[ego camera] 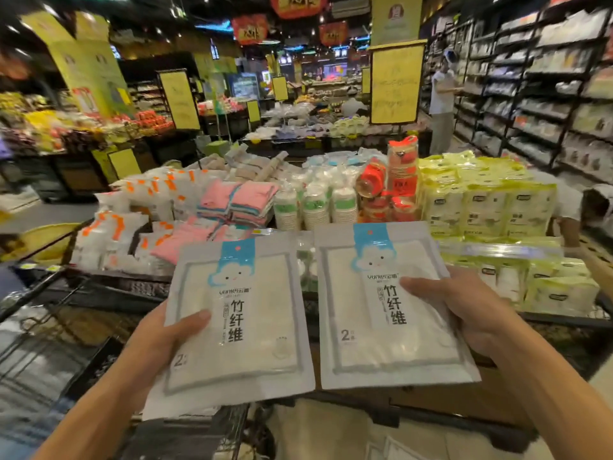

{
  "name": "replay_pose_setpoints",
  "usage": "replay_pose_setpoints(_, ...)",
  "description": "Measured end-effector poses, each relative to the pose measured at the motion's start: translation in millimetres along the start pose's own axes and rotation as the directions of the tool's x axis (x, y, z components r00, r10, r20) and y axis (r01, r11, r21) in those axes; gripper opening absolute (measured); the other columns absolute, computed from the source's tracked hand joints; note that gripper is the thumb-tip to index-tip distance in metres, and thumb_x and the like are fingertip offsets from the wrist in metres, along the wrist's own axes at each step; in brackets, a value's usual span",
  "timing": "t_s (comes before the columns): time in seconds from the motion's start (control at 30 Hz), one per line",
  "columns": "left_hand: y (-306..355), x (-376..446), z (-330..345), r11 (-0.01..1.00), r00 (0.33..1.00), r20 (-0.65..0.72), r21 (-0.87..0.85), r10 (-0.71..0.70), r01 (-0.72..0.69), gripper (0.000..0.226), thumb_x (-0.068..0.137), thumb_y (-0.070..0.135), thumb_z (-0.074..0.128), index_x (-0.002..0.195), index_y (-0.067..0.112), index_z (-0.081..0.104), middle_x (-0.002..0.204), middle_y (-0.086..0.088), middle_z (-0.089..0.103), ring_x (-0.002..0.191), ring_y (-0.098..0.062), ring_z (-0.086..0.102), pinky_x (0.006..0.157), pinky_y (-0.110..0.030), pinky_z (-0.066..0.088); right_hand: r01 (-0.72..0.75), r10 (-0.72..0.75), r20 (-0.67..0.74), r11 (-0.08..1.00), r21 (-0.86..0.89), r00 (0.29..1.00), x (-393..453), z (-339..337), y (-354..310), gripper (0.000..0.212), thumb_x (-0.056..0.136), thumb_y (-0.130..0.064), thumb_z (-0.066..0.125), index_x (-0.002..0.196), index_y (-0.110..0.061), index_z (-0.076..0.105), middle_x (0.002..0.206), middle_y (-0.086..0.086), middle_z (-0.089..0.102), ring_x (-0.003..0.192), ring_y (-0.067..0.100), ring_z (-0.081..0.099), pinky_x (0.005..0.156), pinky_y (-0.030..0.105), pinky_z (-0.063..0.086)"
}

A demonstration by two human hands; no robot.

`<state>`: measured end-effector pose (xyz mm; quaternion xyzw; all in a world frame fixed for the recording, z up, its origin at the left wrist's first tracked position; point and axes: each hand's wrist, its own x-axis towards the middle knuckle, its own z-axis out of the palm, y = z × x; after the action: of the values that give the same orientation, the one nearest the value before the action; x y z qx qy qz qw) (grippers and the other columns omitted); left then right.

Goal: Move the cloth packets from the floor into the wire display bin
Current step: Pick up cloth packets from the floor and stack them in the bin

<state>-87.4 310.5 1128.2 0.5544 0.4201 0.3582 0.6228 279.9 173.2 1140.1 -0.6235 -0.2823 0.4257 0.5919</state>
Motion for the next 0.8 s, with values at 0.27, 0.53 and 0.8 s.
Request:
replay_pose_setpoints(0.27, -16, -75, -129, 0.998, 0.948, -0.314, -0.028, -0.055, 0.049, 0.026, 0.087, 0.007, 0.068, 0.113, 0.005, 0.065, 0.090, -0.021, 0.078, 0.068, -0.035, 0.076, 0.048, -0.037, 0.060, -0.007, 0.020, 0.187, 0.998, -0.070, 0.982, 1, 145, 11, 0.028, 0.084, -0.002, 0.078, 0.112, -0.001, 0.074, 0.101, 0.021, 0.079, 0.093, 0.043, 0.076, 0.092, 0.058, 0.059)
replay_pose_setpoints(0.53, -38, -145, -282, 0.981, 0.916, -0.397, -0.196, -0.062, -0.019, 0.041, 0.085, 0.003, 0.064, 0.125, 0.003, 0.058, 0.105, -0.027, 0.075, 0.082, -0.041, 0.076, 0.059, -0.042, 0.063, -0.052, 0.091, 0.361, 0.992, -0.116, 0.928, -22, 322, 42, 0.027, 0.082, -0.002, 0.078, 0.108, 0.000, 0.074, 0.101, 0.024, 0.078, 0.091, 0.045, 0.076, 0.095, 0.064, 0.055)
replay_pose_setpoints(0.8, -59, -172, -399, 0.964, 0.908, -0.416, -0.260, -0.056, -0.060, 0.079, 0.064, 0.018, 0.093, 0.132, 0.004, 0.056, 0.117, -0.027, 0.072, 0.098, -0.043, 0.073, 0.070, -0.044, 0.064, -0.102, 0.166, 0.465, 0.982, -0.161, 0.870, -27, 453, 74, 0.027, 0.087, -0.001, 0.073, 0.113, 0.001, 0.071, 0.103, 0.025, 0.078, 0.092, 0.046, 0.076, 0.091, 0.061, 0.057)
